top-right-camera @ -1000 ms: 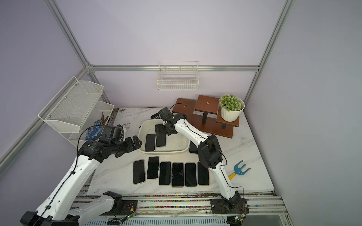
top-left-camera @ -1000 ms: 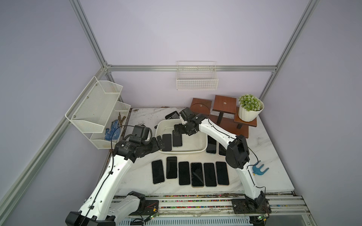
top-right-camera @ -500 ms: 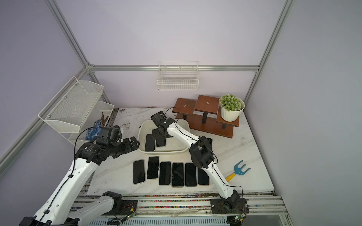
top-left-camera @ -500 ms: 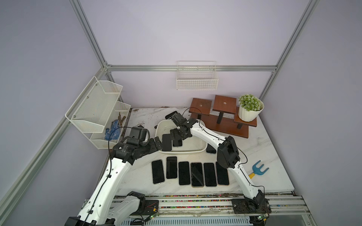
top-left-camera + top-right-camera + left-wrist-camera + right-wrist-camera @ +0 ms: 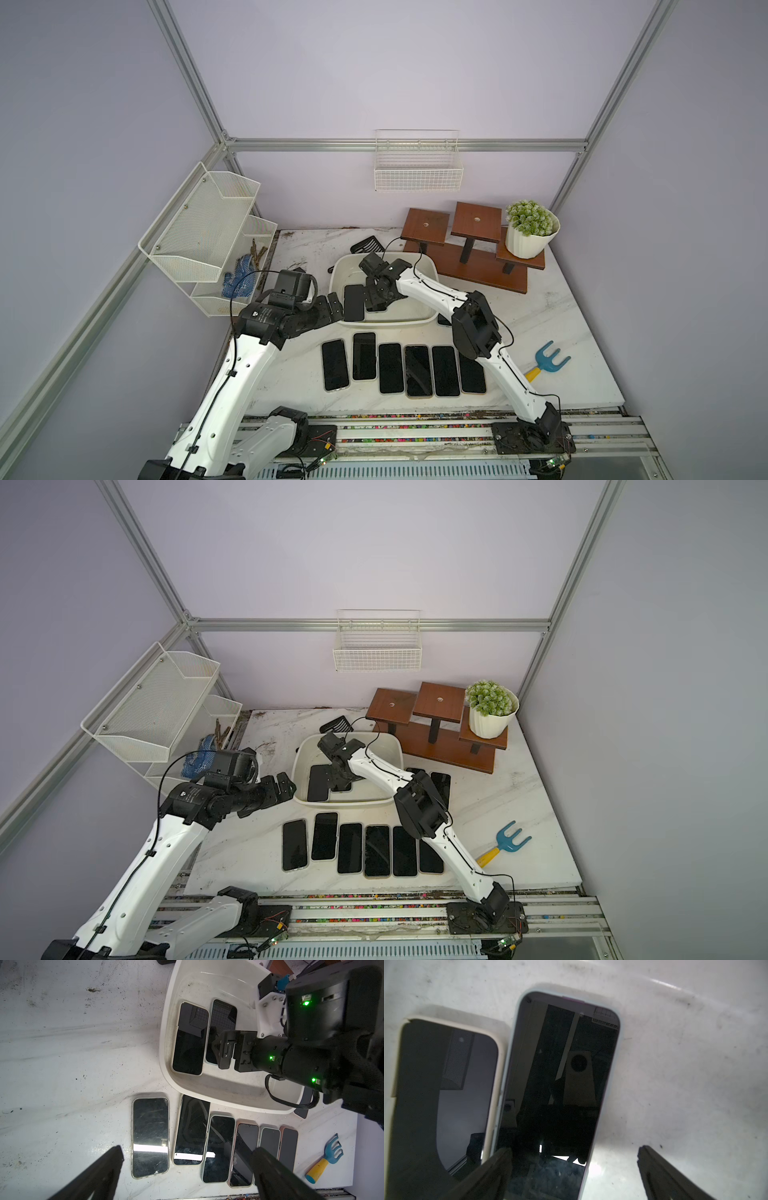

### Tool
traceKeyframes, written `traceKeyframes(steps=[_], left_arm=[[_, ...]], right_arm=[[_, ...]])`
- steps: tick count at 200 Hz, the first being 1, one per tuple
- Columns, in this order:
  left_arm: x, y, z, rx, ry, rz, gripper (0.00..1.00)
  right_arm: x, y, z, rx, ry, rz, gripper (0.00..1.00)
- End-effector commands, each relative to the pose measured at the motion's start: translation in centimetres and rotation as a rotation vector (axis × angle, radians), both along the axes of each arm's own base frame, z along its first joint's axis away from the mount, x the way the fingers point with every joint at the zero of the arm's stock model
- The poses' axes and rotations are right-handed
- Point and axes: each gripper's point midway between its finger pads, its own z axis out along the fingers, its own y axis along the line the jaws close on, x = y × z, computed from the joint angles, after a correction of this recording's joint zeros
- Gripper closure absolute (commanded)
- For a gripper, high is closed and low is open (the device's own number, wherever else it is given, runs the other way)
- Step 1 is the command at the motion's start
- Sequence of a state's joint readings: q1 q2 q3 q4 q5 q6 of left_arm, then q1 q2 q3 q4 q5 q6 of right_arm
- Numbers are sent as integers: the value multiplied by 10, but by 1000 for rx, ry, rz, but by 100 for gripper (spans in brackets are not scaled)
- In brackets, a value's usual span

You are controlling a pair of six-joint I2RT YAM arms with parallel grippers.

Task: Take the phone out of the storage box
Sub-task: Pick up the phone from the storage box.

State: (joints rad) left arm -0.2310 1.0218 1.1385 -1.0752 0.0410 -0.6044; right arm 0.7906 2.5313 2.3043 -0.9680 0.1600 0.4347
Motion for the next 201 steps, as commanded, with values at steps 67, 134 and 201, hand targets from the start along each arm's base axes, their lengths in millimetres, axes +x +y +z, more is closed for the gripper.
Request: traceKeyframes(steps=[67,134,201], left_arm=[[-4,1,2,8,0,-22,0],[-5,2,-2,17,14,-27,0],[1,0,-5,17,17,-30,0]], right_arm=[[-2,26,-12,106,41,32,0],[-9,-3,-46,-82,80,58,0],[5,-104,-46,-354,77,-74,0]])
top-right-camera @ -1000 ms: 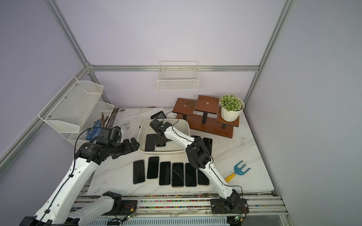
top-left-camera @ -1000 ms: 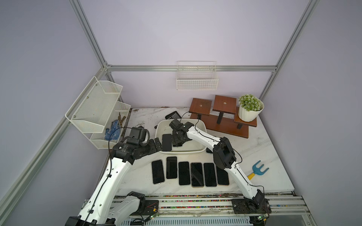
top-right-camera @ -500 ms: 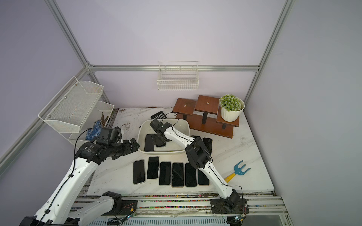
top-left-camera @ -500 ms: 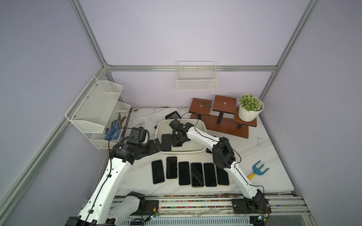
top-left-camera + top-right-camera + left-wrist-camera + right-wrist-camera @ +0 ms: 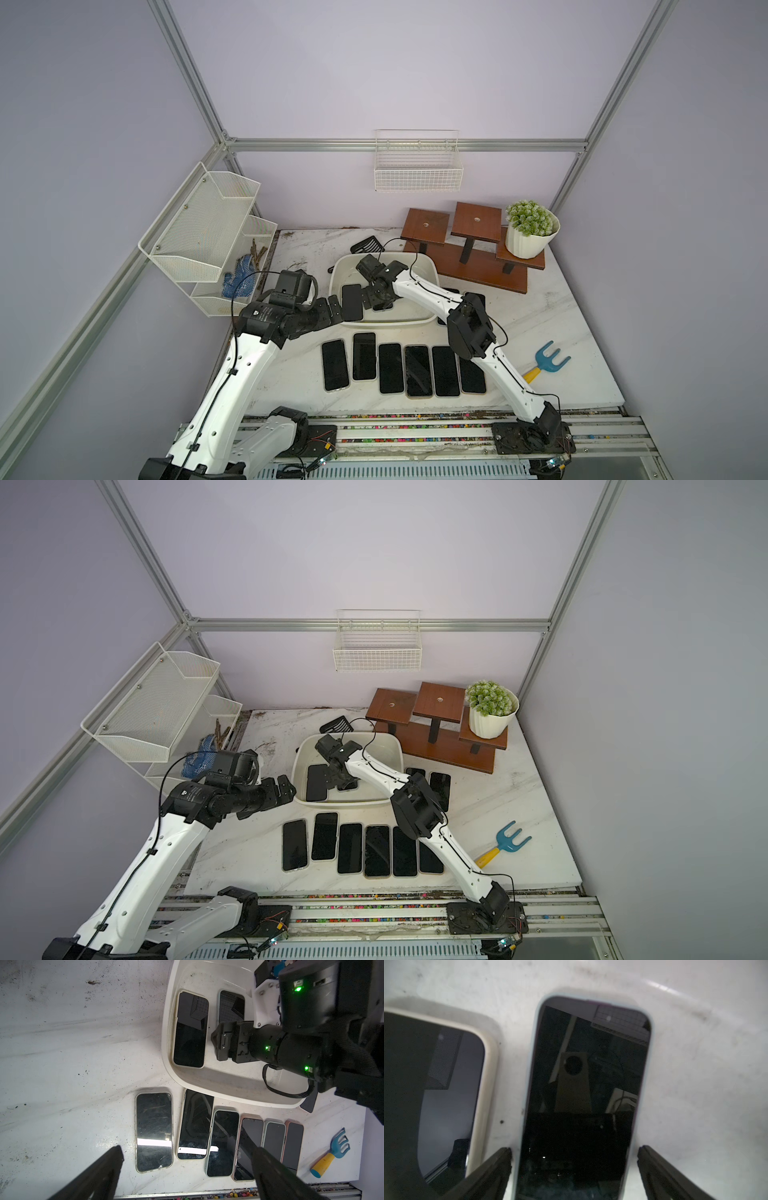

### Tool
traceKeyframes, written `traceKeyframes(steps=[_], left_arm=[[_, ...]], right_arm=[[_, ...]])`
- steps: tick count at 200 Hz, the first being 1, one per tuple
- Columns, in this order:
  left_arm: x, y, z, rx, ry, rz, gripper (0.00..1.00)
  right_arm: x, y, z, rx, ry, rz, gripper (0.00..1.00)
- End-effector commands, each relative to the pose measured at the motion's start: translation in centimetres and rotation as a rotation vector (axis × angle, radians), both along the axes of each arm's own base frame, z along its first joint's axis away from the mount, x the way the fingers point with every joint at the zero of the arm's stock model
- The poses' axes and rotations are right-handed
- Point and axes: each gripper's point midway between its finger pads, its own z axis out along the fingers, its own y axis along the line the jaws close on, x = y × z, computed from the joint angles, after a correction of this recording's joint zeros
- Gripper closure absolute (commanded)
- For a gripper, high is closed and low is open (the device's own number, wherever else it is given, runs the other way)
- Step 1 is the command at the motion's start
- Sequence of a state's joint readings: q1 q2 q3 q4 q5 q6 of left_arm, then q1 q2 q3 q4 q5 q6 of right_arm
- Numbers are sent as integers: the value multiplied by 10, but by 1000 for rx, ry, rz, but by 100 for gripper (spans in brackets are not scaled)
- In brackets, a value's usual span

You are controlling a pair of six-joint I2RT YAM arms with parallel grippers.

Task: Take the phone out of the storage box
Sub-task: Pick up the phone from the storage box.

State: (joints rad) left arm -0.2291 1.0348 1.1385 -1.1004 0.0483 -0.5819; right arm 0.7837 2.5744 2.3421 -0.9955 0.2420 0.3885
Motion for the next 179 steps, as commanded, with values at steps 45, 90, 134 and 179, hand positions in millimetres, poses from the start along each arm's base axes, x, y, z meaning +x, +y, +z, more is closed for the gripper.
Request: traceKeyframes(steps=[45,90,134,179], left_arm=[[13,-4,-1,-20,-18,-13,0],[17,-7,-4,-28,-10,-15,0],[18,-7,-8,-21,0,-15,0],[20,-7,-10,-21,11,-19,0]], right_arm=[[-1,-98,-15,-45,157,-55,0],[-2,-62,12,120,169,132,0],[13,-51,31,212,153,199,0],[25,-36,35,239,119,318,0]])
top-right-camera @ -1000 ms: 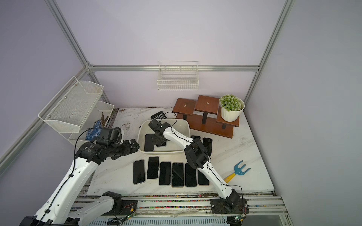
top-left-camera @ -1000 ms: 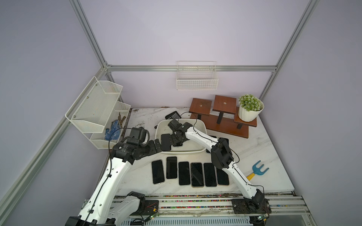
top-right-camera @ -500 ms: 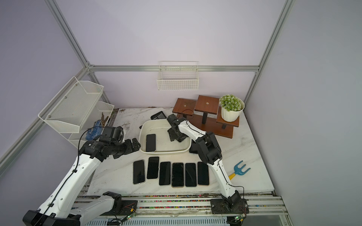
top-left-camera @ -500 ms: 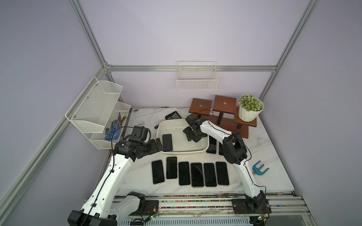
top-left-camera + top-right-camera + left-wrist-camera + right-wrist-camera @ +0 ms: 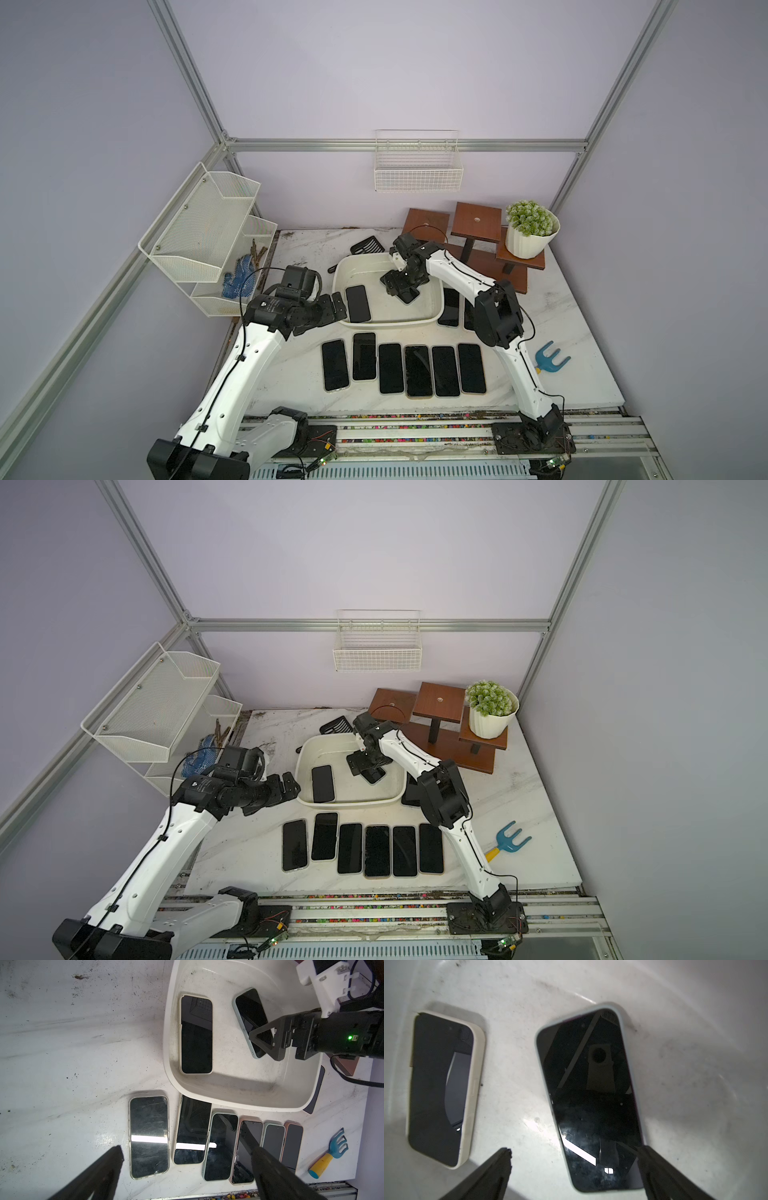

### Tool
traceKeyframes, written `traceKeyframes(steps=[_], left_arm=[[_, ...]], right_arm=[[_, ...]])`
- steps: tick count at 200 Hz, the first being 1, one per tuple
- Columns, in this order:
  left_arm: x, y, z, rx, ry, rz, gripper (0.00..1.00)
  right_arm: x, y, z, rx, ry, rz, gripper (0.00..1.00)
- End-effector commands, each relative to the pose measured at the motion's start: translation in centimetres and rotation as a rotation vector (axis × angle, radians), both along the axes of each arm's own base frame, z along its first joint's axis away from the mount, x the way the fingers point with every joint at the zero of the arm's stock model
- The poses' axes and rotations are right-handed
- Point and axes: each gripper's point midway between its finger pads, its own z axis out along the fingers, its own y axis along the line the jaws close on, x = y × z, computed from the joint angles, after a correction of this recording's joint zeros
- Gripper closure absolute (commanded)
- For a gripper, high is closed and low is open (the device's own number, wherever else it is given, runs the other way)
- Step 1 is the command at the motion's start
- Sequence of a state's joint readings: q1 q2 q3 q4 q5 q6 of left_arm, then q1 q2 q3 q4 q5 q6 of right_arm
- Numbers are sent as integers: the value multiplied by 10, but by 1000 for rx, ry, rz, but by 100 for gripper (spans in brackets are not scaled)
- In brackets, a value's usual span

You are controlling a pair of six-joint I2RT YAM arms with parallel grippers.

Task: Take the phone out of the storage box
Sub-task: Pick up the phone from the storage box.

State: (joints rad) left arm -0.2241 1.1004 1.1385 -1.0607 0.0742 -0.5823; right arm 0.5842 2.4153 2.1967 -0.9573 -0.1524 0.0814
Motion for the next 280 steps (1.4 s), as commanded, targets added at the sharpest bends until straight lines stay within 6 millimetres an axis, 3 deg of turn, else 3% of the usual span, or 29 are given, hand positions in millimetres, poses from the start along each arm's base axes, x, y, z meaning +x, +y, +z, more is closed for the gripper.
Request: traceKeyframes(steps=[1,39,102,125,165,214,248,280], left_arm=[[7,-1,1,-4,-18,-10,0],[5,-1,-1,0,-4,-13,0],[2,0,-4,0,13,-15,0],[3,-1,-6,-2,18,-17,0],[5,-3,-8,-6,22,-20,0],[8,-5,-9,-14,30,-22,0],[8,-6,-9,-19,32,-25,0],[7,-7,-10,-25,36,-26,0]], right_arm=[[7,9,-4,27,-20,84,0],[10,13,-9,18,-51,165,0],[22,-8,-30,-129,-98,158,0],[28,-16,-29,-173,-122,132,0],[30,-15,-30,-175,-132,128,0],[10,11,-44,-32,-35,209,0],[4,6,-62,-85,-12,216,0],[-1,-14,-81,-248,-31,226,4]])
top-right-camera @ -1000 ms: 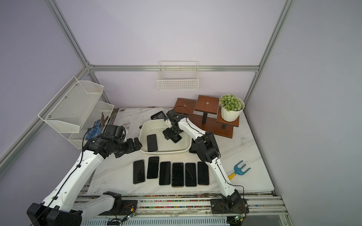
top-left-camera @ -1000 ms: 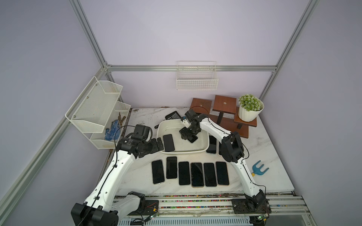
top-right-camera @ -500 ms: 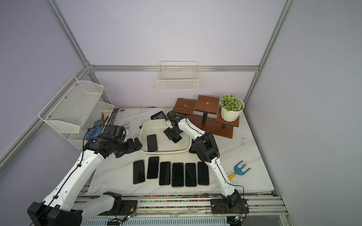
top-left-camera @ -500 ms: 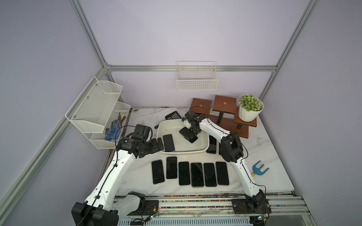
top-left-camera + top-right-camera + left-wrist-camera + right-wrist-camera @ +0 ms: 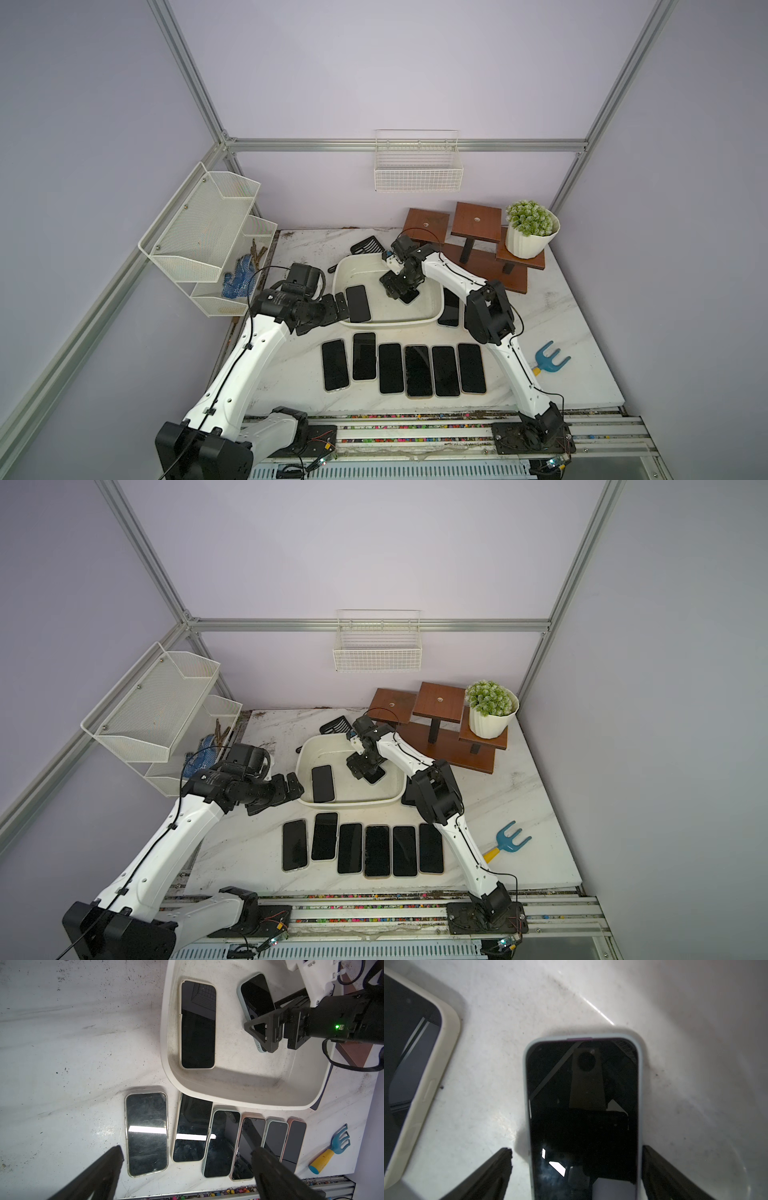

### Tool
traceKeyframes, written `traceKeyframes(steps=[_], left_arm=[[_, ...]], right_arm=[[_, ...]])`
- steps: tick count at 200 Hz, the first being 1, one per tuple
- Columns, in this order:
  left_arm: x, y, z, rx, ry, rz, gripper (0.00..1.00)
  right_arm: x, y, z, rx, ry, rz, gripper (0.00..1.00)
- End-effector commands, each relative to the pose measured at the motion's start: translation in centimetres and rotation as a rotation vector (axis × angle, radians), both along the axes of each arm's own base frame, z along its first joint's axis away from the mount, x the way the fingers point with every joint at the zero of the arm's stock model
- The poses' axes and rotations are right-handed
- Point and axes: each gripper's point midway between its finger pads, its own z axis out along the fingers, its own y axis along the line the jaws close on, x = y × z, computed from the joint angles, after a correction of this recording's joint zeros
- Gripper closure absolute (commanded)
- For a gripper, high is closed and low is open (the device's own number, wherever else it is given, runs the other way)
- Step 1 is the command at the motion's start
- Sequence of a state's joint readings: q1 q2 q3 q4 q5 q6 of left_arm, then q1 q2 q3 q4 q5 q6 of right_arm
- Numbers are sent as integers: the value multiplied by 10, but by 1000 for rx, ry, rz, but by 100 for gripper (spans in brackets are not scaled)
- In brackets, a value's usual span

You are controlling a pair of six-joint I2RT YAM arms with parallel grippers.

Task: Take the phone out of the storage box
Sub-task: Pick up the phone from the storage box.

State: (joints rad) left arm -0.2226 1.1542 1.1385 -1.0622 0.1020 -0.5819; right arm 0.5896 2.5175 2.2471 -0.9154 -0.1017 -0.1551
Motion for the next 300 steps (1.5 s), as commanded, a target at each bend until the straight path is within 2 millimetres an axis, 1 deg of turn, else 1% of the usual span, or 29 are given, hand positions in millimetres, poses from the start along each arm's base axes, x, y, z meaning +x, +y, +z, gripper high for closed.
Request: traceKeyframes(steps=[1,26,46,59,61,75,80,98,115,126,178,204,235,245,257,273,286,300], left_arm=[[4,-2,4,-16,-23,-14,0],[4,-2,4,-19,-24,-13,0],[4,-3,4,-21,-27,-12,0],[3,-3,4,-25,-28,-12,0],[3,-3,4,-25,-28,-11,0],[2,-3,4,-30,-30,-10,0],[2,-3,4,-30,-30,-9,0],[2,-4,3,-38,-33,-6,0],[2,-5,2,-45,-34,-4,0],[2,-5,2,-50,-36,-3,0],[5,-9,5,-69,-43,-2,0],[6,-11,7,-81,-47,-6,0],[9,-17,10,-113,-65,-21,0],[11,-22,12,-140,-75,-39,0],[13,-34,14,-193,-90,-82,0],[17,-51,16,-282,-99,-130,0],[20,-61,16,-339,-103,-153,0],[22,-71,17,-384,-107,-179,0]], right_arm=[[-16,-18,-46,-156,46,14,4],[-29,-28,-56,-249,50,43,10],[-42,-33,-61,-289,76,64,19],[-51,-35,-63,-302,100,64,32],[-52,-36,-64,-304,104,65,37],[-59,-39,-64,-318,123,61,58],[-60,-41,-63,-325,125,50,61],[-60,-43,-55,-328,125,17,61],[-56,-37,-39,-294,107,-1,61],[-51,-31,-24,-259,83,-16,60],[-17,0,60,-70,-67,-97,61],[-12,9,92,10,-110,-121,61],[-16,13,117,73,-118,-138,61],[-20,11,125,89,-112,-151,62],[-26,7,134,100,-108,-164,62],[-35,-2,144,106,-100,-187,62],[-45,-11,152,108,-95,-203,63],[-57,-25,157,105,-88,-225,63]])
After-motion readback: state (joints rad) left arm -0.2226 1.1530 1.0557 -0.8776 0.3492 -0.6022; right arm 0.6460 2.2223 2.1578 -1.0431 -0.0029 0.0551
